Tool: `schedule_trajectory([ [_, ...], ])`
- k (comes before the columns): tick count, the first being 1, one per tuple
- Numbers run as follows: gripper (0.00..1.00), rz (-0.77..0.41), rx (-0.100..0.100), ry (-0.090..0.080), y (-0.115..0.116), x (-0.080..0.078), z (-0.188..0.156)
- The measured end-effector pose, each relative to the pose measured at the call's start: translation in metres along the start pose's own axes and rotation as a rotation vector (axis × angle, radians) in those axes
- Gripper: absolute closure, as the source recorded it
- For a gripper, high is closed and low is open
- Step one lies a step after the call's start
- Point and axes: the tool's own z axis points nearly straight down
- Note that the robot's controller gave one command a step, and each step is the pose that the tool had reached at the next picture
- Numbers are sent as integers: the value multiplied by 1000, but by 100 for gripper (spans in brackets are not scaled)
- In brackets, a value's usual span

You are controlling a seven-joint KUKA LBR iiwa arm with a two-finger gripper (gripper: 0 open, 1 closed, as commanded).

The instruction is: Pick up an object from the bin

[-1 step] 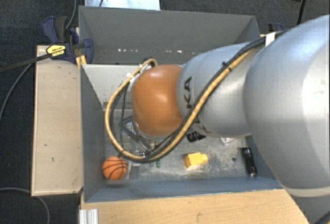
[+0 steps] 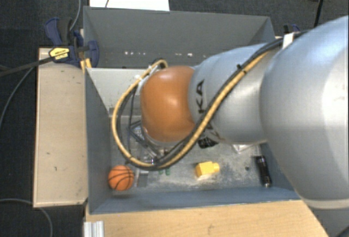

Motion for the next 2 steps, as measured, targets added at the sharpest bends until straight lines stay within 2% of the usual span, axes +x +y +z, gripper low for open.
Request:
schedule_trajectory([
  [1,0,55,0,2,13,0,-3],
  [2,0,-108,-1,-1,24,-5,45],
])
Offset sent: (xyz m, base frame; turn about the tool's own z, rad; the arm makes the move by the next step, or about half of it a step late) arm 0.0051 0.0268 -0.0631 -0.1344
